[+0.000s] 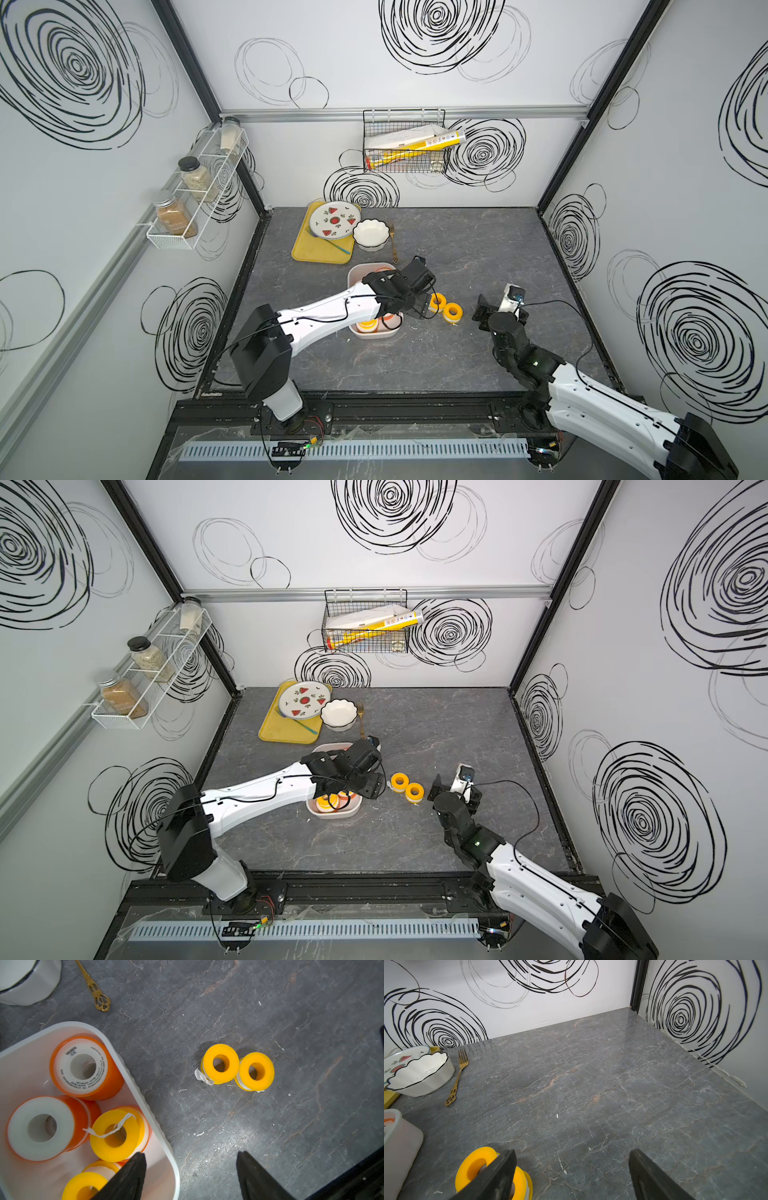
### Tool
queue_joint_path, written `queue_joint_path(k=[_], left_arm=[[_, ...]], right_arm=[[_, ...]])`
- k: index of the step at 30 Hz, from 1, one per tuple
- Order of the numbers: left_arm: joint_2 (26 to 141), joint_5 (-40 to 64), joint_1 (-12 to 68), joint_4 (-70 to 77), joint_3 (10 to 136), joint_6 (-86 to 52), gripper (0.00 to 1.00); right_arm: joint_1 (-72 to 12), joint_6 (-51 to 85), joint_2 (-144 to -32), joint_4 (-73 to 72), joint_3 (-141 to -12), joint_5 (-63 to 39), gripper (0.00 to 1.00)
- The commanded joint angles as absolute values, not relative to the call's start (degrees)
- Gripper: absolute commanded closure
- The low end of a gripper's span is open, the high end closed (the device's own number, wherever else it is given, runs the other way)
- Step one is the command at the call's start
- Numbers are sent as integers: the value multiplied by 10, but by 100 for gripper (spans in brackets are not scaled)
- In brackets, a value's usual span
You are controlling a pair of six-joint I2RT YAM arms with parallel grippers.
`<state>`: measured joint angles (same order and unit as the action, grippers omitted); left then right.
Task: Put the sealing tape into the storage box
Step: Pick up the sealing tape at the center of the board.
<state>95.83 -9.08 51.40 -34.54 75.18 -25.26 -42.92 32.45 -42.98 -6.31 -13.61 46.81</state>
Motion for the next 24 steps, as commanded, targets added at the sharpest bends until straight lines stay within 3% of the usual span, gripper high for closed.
queue_joint_path(k=[1,14,24], left_arm=[[1000,-87,519,-344,795,-228,24],[1151,-58,519,-336,870,-175,22],[1190,-40,519,-317,879,-166,19]], right_arm=[[-427,331,-432,-73,-135,481,11],[-427,331,-436,-71,-138,479,11],[-427,329,-446,-73,-141,478,11]])
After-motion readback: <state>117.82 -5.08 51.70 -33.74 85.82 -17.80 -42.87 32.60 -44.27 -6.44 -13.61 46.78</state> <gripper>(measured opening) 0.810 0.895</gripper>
